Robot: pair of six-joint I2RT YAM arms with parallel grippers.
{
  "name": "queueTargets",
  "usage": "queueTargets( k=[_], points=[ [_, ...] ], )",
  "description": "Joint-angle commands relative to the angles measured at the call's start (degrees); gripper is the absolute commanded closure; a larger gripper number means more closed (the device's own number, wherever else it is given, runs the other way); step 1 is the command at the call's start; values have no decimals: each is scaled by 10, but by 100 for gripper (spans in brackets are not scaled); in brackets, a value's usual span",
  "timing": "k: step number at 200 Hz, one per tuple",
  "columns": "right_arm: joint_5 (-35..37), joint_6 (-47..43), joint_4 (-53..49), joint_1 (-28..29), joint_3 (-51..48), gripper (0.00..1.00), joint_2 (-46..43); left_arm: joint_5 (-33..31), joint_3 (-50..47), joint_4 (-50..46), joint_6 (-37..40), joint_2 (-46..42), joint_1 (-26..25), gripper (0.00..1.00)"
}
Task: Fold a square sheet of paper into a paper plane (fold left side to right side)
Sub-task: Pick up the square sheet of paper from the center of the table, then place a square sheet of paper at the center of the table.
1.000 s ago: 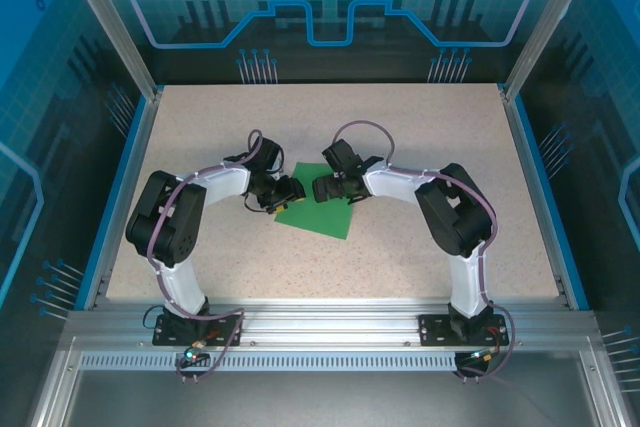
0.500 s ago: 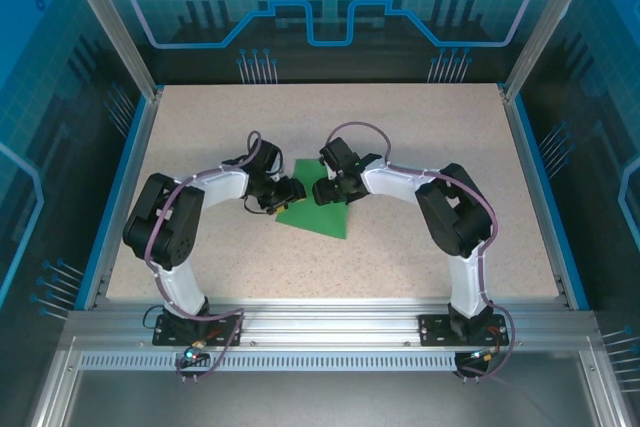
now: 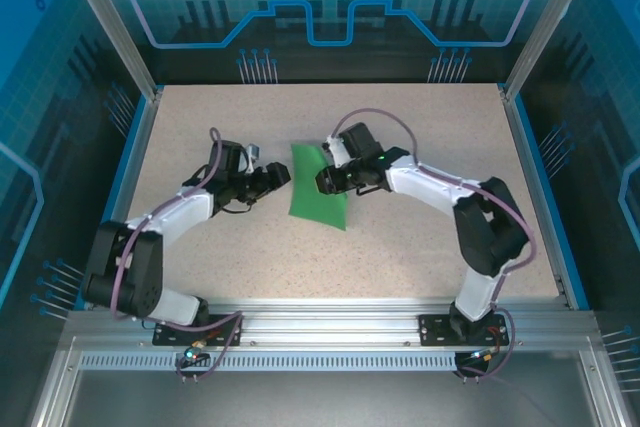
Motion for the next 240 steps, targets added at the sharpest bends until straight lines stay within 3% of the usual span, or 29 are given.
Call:
queueTargets(
  k=[1, 67, 117, 149, 195, 222, 240],
  points=[
    [-83, -49, -8, -30, -16, 65, -73, 41, -28, 96, 0, -64, 11, 13],
    [-249, -97, -84, -139, -13, 67, -251, 139, -29, 256, -8, -164, 13, 5],
    [-355, -138, -147, -147, 45, 67, -303, 246, 15, 335, -7, -150, 10, 4],
    [-392, -142, -154, -137, 60, 67, -309, 300, 50, 321, 20, -139, -11, 4],
    [-435, -159, -160, -124, 75, 67, -303, 341, 122, 228, 96, -109, -73, 4],
    [-412, -165, -163, -127, 73, 67, -305, 359, 140, 226, 100, -97, -87, 13],
    [-398, -157, -154, -135, 63, 66, -306, 360, 146, 201, 119, -98, -92, 32]
  ],
)
